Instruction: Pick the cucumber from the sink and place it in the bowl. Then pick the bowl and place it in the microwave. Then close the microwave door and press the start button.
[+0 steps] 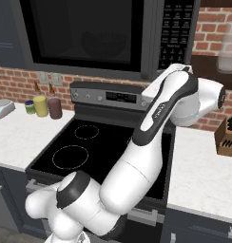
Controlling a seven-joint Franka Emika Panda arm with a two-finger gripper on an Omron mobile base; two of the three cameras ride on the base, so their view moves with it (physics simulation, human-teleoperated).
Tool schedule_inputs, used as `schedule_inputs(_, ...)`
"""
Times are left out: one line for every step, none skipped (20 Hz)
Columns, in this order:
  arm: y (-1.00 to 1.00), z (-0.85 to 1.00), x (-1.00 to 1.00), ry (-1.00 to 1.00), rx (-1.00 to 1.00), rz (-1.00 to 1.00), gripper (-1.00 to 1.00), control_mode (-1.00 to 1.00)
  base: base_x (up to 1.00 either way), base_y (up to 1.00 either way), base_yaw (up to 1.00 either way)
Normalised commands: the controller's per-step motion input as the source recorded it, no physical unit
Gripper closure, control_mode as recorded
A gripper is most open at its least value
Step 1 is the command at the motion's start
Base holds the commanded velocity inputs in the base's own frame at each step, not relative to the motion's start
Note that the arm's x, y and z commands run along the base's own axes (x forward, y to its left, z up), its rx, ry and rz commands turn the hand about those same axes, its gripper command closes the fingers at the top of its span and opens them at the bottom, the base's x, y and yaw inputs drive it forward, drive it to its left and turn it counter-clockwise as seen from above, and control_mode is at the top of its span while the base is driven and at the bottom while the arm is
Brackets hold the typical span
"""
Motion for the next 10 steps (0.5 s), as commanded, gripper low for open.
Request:
schedule_inputs(0.05, 0.0, 0.29, 0.0, 0.0, -0.23, -1.0, -1.0, 0.0, 0.0, 0.0)
schedule_inputs(0.04, 0.0, 0.32, 0.0, 0.0, -0.23, -1.0, -1.0, 0.0, 0.0, 0.0)
schedule_inputs(0.0, 0.0, 0.32, 0.0, 0.0, -0.23, -1.0, -1.0, 0.0, 0.0, 0.0)
schedule_inputs(0.0, 0.0, 0.34, 0.0, 0.0, -0.24, -1.0, -1.0, 0.0, 0.0, 0.0)
schedule_inputs(0.0, 0.0, 0.39, 0.0, 0.0, -0.24, -1.0, -1.0, 0.0, 0.0, 0.0)
schedule_inputs(0.0, 0.0, 0.42, 0.0, 0.0, -0.23, -1.0, -1.0, 0.0, 0.0, 0.0)
schedule_inputs(0.0, 0.0, 0.41, 0.0, 0.0, -0.23, -1.0, -1.0, 0.0, 0.0, 0.0)
schedule_inputs(0.0, 0.0, 0.41, 0.0, 0.0, -0.23, -1.0, -1.0, 0.0, 0.0, 0.0)
schedule_inputs(0.0, 0.0, 0.42, 0.0, 0.0, -0.23, -1.0, -1.0, 0.0, 0.0, 0.0)
schedule_inputs(0.0, 0.0, 0.43, 0.0, 0.0, -0.23, -1.0, -1.0, 0.0, 0.0, 0.0)
